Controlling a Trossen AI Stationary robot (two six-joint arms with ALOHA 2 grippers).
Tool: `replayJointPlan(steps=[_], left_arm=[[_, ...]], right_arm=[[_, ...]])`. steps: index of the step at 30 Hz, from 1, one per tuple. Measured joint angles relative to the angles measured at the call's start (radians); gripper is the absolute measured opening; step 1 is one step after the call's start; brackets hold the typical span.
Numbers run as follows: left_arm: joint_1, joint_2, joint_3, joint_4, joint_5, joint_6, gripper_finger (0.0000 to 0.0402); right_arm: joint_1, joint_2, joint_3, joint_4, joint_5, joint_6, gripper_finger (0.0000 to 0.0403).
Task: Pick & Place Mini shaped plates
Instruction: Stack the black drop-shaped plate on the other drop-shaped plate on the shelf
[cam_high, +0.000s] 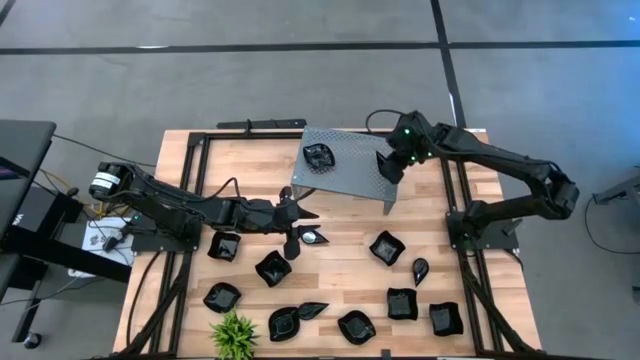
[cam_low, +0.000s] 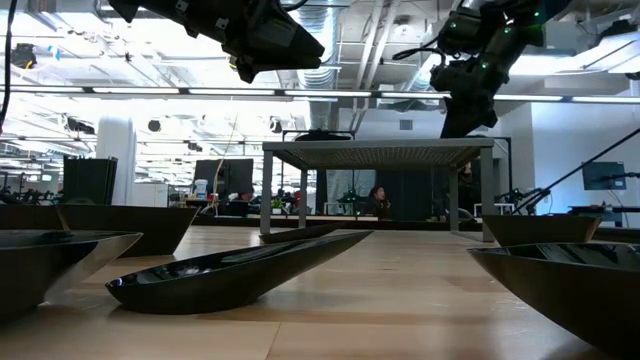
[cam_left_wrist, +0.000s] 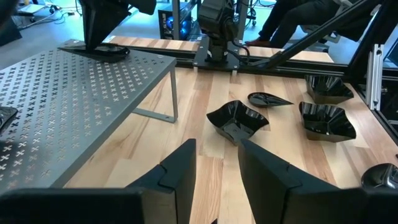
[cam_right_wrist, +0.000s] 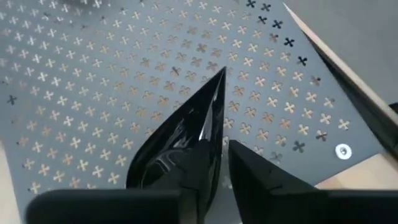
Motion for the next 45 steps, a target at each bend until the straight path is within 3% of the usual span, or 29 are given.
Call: replayJointPlan(steps=[10, 21, 25, 29, 34, 40, 45], left_arm=[[0.0, 0.0, 0.0, -0.001, 0.0, -0.003, 0.0121], [-0.028, 0.0, 0.0, -0.12, 0.066, -0.081, 0.0121], [-0.02, -0.018, 0.0, -0.276, -0.001, -0.122, 0.0121], [0.031, -0.066, 0.0, -0.588, -0.089, -0.254, 0.0121], [0.098, -0.119, 0.0, -0.893, -0.063, -0.35, 0.0121], [0.161, -0.138, 0.0, -1.236, -0.053, -0.318, 0.0121], [0.24, -0.138, 0.0, -1.27, -0.027, -0.177, 0.0121]], right_arm=[[0.09, -0.001, 0.21, -0.136, 0.002, -0.023, 0.01], [0.479, -0.002, 0.319, -0.297, 0.0, 0.183, 0.0102], [0.621, -0.027, 0.322, -0.325, 0.024, 0.165, 0.0102], [0.719, -0.066, 0.322, -0.33, 0.125, 0.162, 0.0102], [0.786, -0.175, 0.188, -0.211, 0.157, 0.163, 0.0102], [0.831, -0.285, -0.095, 0.11, 0.157, 0.23, 0.0102], [0.846, -0.275, -0.203, 0.335, 0.159, 0.229, 0.0101]])
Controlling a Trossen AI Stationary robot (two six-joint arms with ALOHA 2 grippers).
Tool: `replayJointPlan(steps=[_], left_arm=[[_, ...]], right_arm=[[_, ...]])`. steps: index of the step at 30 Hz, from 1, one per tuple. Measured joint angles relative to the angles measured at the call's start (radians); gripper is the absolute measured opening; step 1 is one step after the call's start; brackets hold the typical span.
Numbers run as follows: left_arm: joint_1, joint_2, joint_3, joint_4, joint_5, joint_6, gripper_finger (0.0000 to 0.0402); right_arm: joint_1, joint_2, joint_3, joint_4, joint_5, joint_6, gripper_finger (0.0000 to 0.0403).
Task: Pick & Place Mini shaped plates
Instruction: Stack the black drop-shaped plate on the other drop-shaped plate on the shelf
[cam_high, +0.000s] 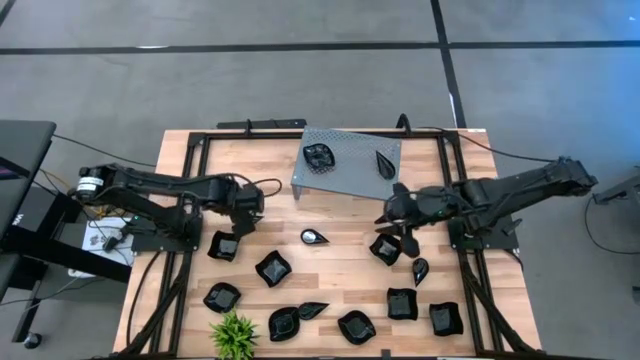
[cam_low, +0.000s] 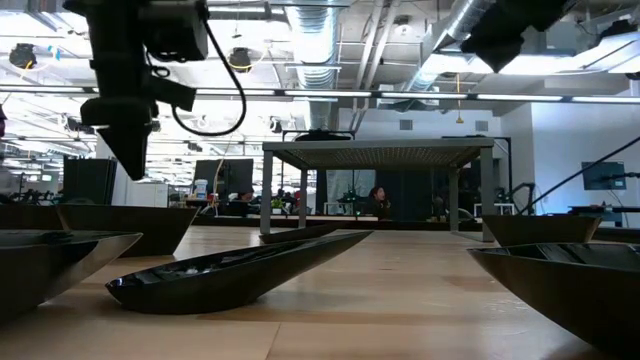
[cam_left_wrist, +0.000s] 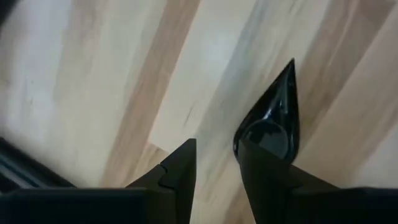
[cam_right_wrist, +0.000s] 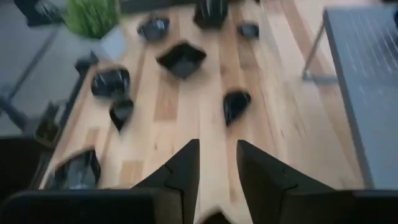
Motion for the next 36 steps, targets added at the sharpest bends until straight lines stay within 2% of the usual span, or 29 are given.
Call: replayJointPlan(steps=[4, 11, 16, 29, 33, 36], left_arm=[[0.077, 0.007, 0.0, 0.013, 0.103, 0.093, 0.0117], [0.147, 0.028, -0.001, 0.092, 0.15, 0.21, 0.0097], [0.16, 0.042, -0.059, 0.148, 0.2, 0.233, 0.0104], [0.164, 0.151, -0.133, 0.288, 0.229, 0.282, 0.0131], [0.164, 0.18, -0.132, 0.314, 0.21, 0.305, 0.0119], [0.164, 0.183, -0.131, 0.321, 0.209, 0.327, 0.0083]], right_arm=[[0.007, 0.054, -0.011, 0.08, 0.001, -0.042, 0.0102], [0.007, 0.094, -0.011, 0.08, -0.002, -0.05, 0.0102], [0.007, 0.091, -0.011, 0.083, -0.002, -0.05, 0.0102], [0.007, 0.092, -0.011, 0.087, -0.003, -0.05, 0.0102], [0.007, 0.092, -0.011, 0.087, -0.003, -0.05, 0.0102], [0.007, 0.092, -0.011, 0.087, -0.003, -0.05, 0.0102]])
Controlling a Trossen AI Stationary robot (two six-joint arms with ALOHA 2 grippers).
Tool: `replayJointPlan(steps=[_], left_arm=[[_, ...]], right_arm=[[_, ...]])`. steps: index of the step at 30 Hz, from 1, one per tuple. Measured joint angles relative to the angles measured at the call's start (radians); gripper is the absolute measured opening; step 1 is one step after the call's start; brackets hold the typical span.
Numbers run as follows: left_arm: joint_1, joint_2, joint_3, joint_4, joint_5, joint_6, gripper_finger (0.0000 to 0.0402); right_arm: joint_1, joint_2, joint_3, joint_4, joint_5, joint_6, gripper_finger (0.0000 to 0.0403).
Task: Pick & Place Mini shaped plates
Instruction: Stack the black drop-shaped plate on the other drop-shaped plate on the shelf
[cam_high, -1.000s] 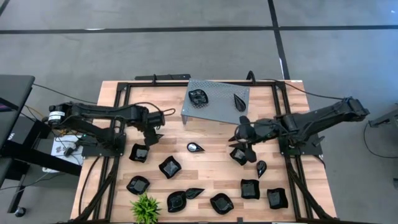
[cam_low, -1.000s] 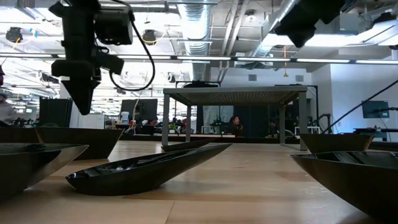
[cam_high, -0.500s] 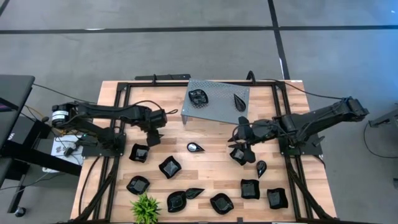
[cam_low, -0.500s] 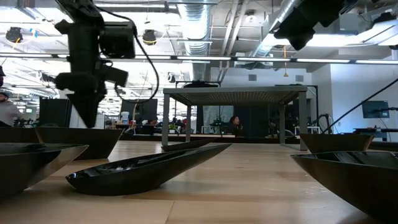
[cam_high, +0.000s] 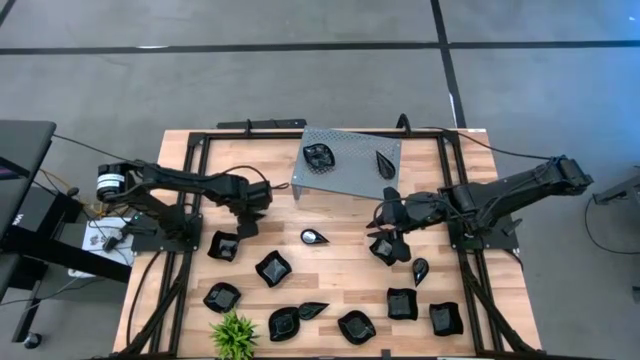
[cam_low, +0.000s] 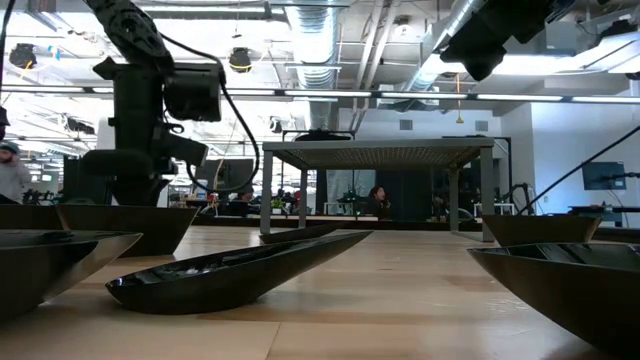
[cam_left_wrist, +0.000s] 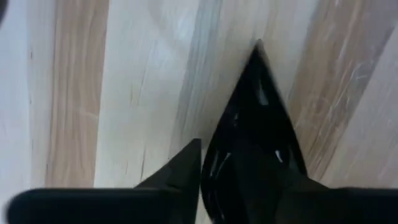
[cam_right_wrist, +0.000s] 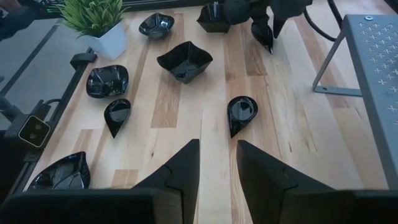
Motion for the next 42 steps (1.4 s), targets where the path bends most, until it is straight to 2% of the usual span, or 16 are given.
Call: replayJointPlan(steps=[4, 8, 13, 16, 19, 26, 33, 38, 42], left_arm=[[0.0, -0.011, 0.002, 0.003, -0.003, -0.012, 0.0014], [-0.002, -0.042, 0.007, 0.006, -0.007, -0.113, 0.001], [-0.045, -0.134, 0.055, 0.016, -0.066, -0.332, 0.0006], [-0.094, -0.187, 0.078, 0.057, -0.1, -0.445, 0.0007], [-0.151, -0.219, 0.082, 0.168, -0.115, -0.528, 0.0007], [-0.253, -0.201, 0.082, 0.456, -0.173, -0.687, 0.0007], [-0.244, -0.142, 0.082, 0.511, -0.24, -0.753, 0.0007], [-0.215, -0.122, 0.082, 0.587, -0.242, -0.76, 0.0007], [-0.2, -0.121, 0.082, 0.605, -0.239, -0.76, 0.0007]], right_arm=[[0.0, 0.0, 0.0, 0.0, 0.0, -0.002, 0.0102], [-0.001, 0.0, 0.0, 0.003, 0.0, -0.003, 0.0102], [-0.012, 0.0, 0.0, 0.037, 0.001, -0.011, 0.0102], [-0.031, 0.007, 0.0, 0.059, 0.003, -0.106, 0.0102], [-0.054, 0.041, 0.0, 0.117, 0.003, -0.237, 0.0102], [-0.074, 0.221, 0.0, 0.308, 0.004, -0.525, 0.0102], [-0.047, 0.444, 0.014, 0.649, 0.005, -0.727, 0.0102], [-0.035, 0.594, 0.109, 0.672, 0.06, -0.825, 0.0119], [-0.03, 0.691, 0.19, 0.671, 0.174, -0.931, 0.0155]])
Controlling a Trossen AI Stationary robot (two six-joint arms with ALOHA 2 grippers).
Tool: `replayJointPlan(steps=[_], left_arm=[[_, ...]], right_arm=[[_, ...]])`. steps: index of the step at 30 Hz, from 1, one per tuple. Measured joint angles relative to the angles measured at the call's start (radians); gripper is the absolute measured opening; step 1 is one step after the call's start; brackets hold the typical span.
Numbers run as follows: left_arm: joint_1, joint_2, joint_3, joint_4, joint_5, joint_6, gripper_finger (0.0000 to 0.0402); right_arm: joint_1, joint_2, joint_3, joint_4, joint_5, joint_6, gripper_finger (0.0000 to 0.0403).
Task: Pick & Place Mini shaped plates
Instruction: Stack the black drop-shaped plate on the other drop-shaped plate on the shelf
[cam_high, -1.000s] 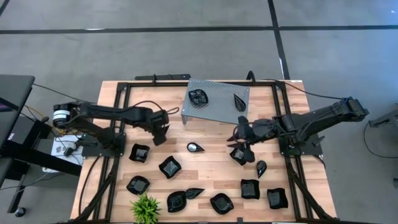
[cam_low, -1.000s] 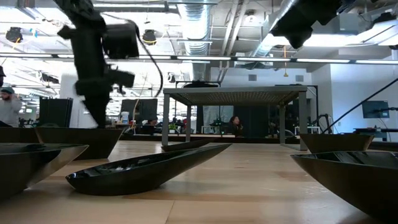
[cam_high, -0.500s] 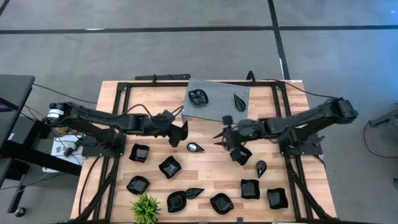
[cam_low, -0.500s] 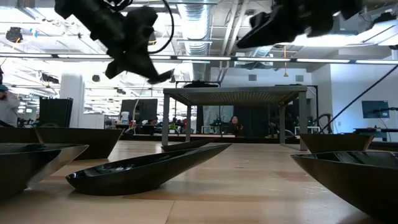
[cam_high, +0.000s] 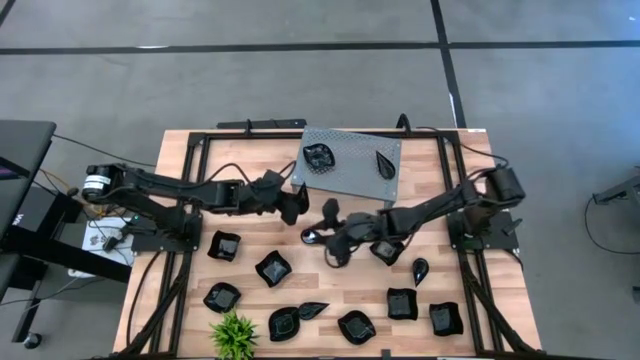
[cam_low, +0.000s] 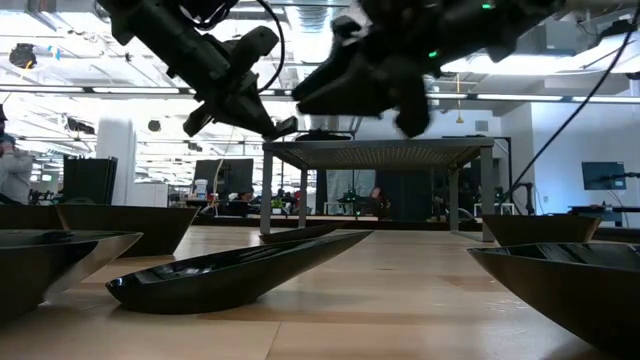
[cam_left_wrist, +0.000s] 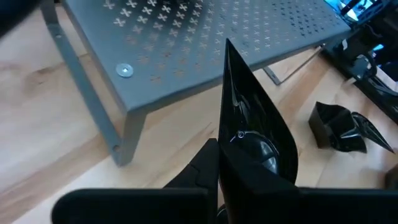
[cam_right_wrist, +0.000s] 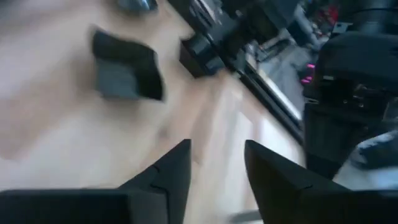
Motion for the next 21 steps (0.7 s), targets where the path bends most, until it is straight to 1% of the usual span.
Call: replayJointPlan(steps=[3, 5, 8, 10, 14, 21], left_arm=[[0.002, 0.0, 0.0, 0.0, 0.014, -0.019, 0.0008], [0.002, 0.0, 0.0, 0.008, 0.03, -0.023, 0.0008], [0.002, -0.001, 0.0, 0.028, 0.032, -0.024, 0.0008], [0.003, -0.001, 0.0, 0.055, 0.052, -0.036, 0.0008], [0.002, -0.001, 0.0, 0.073, 0.11, -0.045, 0.0008], [0.002, -0.002, 0.0, 0.075, 0.127, -0.046, 0.0008]], right_arm=[[0.008, 0.048, 0.048, 0.006, 0.122, -0.118, 0.018], [0.011, 0.078, 0.072, -0.001, 0.187, -0.182, 0.0189], [0.01, 0.128, 0.112, 0.004, 0.23, -0.268, 0.0192], [0.007, 0.157, 0.129, -0.001, 0.27, -0.334, 0.0189], [0.012, 0.197, 0.148, 0.004, 0.394, -0.449, 0.0174], [0.019, 0.192, 0.153, 0.006, 0.49, -0.486, 0.0145]])
